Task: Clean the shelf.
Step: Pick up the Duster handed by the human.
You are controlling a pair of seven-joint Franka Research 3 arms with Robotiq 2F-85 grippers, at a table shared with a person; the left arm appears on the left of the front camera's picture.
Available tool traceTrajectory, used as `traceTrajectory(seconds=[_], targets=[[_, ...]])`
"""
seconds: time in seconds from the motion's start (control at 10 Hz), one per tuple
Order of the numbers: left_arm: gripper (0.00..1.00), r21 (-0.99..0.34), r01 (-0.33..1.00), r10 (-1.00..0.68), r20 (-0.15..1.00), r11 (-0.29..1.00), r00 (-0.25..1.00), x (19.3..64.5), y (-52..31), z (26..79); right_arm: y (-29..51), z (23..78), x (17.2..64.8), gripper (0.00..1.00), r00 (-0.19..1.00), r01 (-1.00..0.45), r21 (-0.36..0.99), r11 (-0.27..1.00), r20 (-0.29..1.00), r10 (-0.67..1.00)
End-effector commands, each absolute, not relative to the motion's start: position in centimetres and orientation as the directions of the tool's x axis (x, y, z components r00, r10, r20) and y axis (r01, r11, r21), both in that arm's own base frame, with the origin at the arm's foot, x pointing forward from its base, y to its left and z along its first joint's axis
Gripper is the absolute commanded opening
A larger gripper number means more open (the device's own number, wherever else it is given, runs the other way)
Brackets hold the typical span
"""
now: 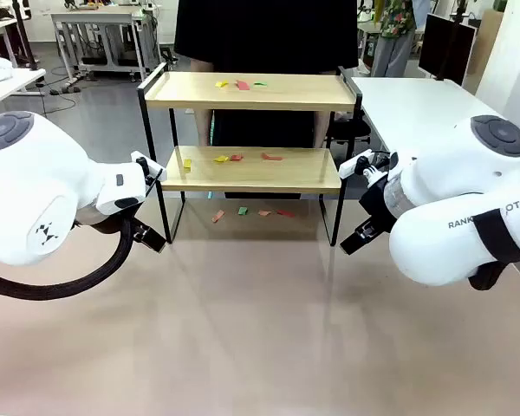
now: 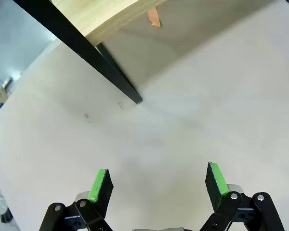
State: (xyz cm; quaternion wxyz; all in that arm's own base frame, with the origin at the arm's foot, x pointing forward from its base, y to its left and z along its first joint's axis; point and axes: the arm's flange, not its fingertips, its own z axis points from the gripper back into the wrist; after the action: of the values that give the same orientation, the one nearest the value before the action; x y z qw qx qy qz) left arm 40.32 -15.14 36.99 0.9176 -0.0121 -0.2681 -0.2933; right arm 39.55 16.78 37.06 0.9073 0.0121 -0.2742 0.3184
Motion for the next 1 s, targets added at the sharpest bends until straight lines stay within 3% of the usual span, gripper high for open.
traceTrajectory(seconds=[0.0, 0.8, 0.9], targets=[[1.00, 0.135, 0.545, -0.532, 0.499, 0.828, 0.684, 40.3, -15.1, 37.0, 16.8, 37.1, 39.6, 1.00, 0.647, -0.585, -0.153, 0.797, 0.505, 0.571], [1.00, 0.135, 0.545, -0.531, 0.499, 0.828, 0.684, 40.3, -15.1, 37.0, 16.8, 37.1, 39.6, 1.00, 0.646, -0.585, -0.153, 0.797, 0.505, 0.572], [1.00, 0.111, 0.578, -0.546, 0.508, 0.809, 0.666, 40.7, -14.8, 39.3, 16.7, 40.1, 39.9, 1.00, 0.629, -0.587, -0.144, 0.797, 0.539, 0.561]])
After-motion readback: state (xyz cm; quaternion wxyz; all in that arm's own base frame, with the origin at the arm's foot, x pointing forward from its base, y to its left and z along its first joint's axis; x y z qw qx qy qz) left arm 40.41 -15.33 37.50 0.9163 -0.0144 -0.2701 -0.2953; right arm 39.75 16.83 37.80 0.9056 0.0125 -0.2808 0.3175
